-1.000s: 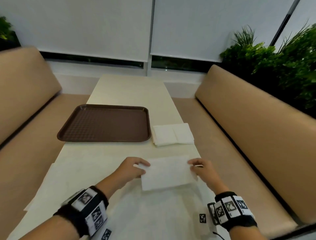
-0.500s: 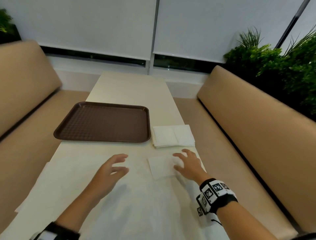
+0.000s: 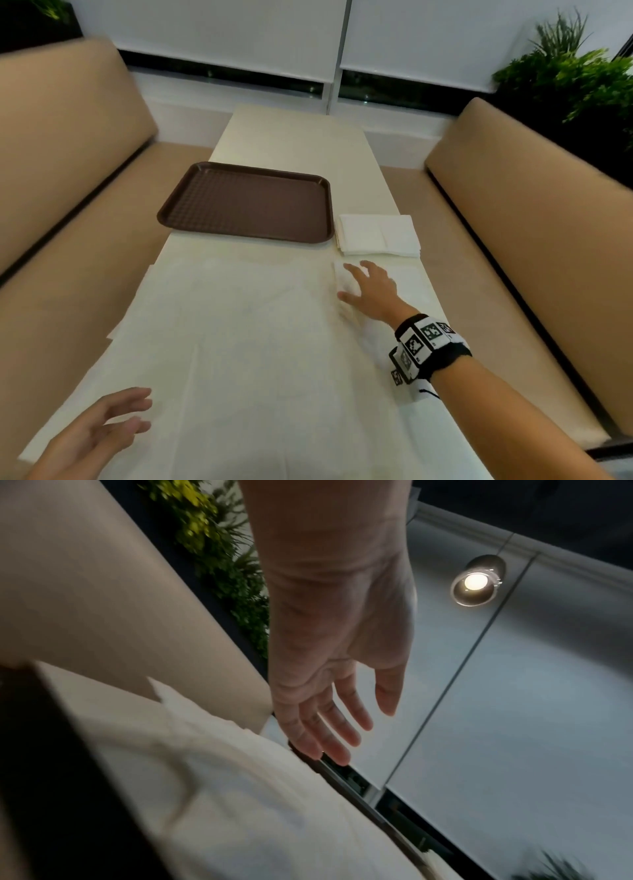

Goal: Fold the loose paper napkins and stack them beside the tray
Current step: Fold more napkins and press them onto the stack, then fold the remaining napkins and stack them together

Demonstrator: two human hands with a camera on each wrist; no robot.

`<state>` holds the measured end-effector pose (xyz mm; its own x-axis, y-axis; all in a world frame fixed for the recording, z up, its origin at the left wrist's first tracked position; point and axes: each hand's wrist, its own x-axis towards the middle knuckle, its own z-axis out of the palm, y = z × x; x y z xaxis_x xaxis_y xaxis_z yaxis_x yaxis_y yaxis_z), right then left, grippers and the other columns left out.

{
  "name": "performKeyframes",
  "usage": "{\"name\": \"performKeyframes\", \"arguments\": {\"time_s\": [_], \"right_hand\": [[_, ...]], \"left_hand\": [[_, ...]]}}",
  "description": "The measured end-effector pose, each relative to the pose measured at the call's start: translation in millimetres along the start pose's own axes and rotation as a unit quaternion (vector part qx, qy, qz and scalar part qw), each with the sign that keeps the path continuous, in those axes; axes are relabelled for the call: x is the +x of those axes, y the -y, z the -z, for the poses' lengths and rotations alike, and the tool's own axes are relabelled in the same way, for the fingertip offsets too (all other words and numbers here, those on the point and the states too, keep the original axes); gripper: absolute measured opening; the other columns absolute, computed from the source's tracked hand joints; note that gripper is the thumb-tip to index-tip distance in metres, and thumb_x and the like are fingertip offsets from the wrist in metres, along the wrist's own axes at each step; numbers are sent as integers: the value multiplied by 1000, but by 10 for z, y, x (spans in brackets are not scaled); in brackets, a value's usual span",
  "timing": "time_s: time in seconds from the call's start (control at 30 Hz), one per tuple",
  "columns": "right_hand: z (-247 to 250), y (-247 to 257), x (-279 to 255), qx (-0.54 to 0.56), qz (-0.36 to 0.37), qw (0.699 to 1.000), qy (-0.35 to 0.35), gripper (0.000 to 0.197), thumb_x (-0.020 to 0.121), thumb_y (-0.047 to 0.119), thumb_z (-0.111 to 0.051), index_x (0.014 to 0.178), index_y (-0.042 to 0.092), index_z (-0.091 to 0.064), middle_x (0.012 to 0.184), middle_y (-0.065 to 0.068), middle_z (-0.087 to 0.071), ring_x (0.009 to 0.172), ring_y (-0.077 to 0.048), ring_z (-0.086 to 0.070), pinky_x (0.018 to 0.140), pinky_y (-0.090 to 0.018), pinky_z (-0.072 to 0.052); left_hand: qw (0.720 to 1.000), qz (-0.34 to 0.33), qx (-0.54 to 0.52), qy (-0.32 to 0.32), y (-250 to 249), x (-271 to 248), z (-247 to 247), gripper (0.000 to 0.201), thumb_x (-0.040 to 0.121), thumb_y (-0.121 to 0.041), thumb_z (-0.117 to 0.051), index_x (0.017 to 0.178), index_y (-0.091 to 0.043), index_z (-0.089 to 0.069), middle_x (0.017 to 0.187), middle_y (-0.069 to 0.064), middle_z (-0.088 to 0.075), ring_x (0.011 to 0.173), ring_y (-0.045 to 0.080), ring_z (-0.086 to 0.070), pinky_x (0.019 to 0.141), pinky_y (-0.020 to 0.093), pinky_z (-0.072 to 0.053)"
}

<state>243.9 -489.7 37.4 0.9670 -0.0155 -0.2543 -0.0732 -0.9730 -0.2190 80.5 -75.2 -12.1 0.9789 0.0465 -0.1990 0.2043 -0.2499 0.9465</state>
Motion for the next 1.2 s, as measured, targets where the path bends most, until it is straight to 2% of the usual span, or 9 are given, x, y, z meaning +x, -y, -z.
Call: {"name": "performKeyframes", "arguments": {"time_s": [0.2,0.37,0.47,0.6,0.73,0.83,0.93,1.07,1.2], "right_hand": [[-210,796,-180,-43,98,991,85,87,74,62,-67,142,20,-34,141,-5,-41,131,-27,-32,106,-45,-27],[-337,902,-220,-53,113,987,105,54,77,47,-73,116,18,-50,112,-3,-60,107,-24,-53,89,-37,-36],[-391,910,-271,-42,126,984,121,39,83,40,-68,111,16,-55,114,-4,-58,105,-24,-55,86,-33,-43],[-431,920,-379,-36,134,981,139,61,77,44,-74,124,12,-51,118,-3,-47,106,-23,-50,87,-29,-42],[-214,963,-503,69,150,980,113,13,85,19,-68,92,14,-58,89,5,-57,88,-20,-55,66,-19,-41],[223,993,-666,176,183,963,88,11,81,16,-72,87,18,-63,89,1,-66,87,-18,-63,72,-23,-48],[726,1050,-892,306,240,913,120,25,80,13,-75,98,22,-60,77,-2,-62,67,-10,-53,66,-16,-40],[1235,1102,-1047,457,307,813,189,42,73,14,-79,108,18,-57,84,-19,-53,73,-25,-53,65,-21,-48],[1497,1076,-1093,543,305,756,204,45,74,6,-73,113,14,-53,101,-15,-60,81,-25,-66,62,-29,-57]], "left_hand": [[998,41,-20,-43,247,-274,243,34,92,6,-48,97,-22,-66,97,2,-70,90,28,-66,73,26,-52],[995,56,-57,-67,327,-430,346,32,94,5,-45,100,-20,-65,94,0,-71,90,26,-65,68,14,-54],[992,74,-75,-68,409,-425,421,34,95,4,-44,100,-22,-65,104,5,-67,90,25,-64,72,21,-53],[991,100,-76,-47,409,-408,487,35,94,5,-45,98,-24,-65,109,10,-65,90,26,-63,81,31,-44],[994,67,-71,-53,190,-468,431,33,94,2,-48,97,-24,-66,108,9,-66,86,19,-66,81,28,-47],[996,27,-73,-48,-143,-435,336,10,84,-36,-67,94,-36,-70,104,-2,-70,86,4,-67,74,12,-50],[997,-46,-54,-10,-464,-193,187,74,43,-73,-76,110,-48,-57,112,-18,-65,106,-7,-58,86,15,-46],[975,-102,-167,101,-966,309,-278,112,30,-67,-86,127,-54,-31,135,-11,-51,127,0,-46,105,27,-33],[945,-130,-165,249,-1360,605,-721,128,38,-62,-87,140,-47,-12,141,-13,-48,131,1,-43,99,16,-40]]}}
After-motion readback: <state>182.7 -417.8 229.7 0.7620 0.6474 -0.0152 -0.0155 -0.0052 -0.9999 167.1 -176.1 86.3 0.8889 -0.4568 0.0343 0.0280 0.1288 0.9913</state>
